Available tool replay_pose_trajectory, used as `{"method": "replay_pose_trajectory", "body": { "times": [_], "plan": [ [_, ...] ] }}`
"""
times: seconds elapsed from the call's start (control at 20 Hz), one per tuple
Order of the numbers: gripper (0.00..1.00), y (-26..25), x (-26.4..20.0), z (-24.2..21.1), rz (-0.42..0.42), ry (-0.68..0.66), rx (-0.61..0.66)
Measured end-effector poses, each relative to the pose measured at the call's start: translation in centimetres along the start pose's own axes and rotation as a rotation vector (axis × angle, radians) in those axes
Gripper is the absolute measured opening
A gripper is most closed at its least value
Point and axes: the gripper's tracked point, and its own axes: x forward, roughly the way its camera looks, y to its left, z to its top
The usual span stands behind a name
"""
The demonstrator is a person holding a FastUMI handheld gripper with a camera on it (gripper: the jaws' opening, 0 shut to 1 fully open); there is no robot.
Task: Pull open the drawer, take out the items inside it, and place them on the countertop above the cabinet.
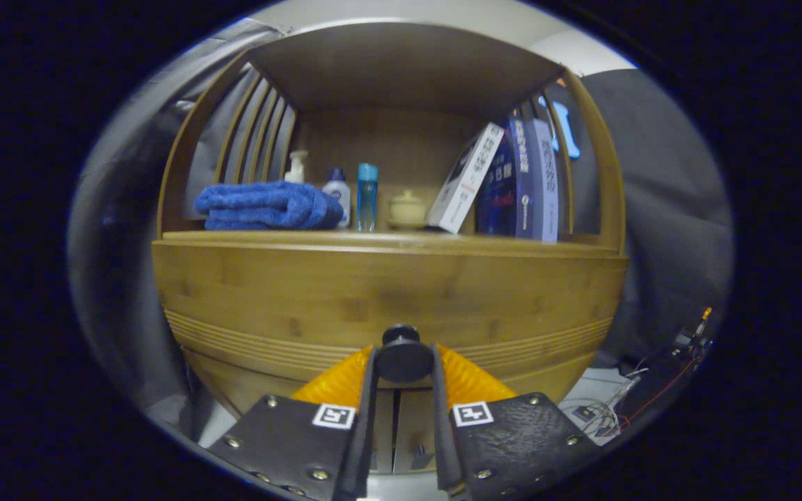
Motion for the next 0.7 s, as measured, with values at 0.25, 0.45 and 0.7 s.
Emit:
{"method": "replay_pose_trajectory", "body": {
  "times": [0.25, 0.45, 0.7],
  "plan": [
    [0.31, -0.4, -2.2, -0.4, 0.027, -0.004, 0.011],
    [0.31, -1.0, -4.9, -0.8, 0.034, 0.003, 0.024],
    [0.31, -1.7, -9.3, -1.2, 0.024, 0.007, -0.005]
  ]
}}
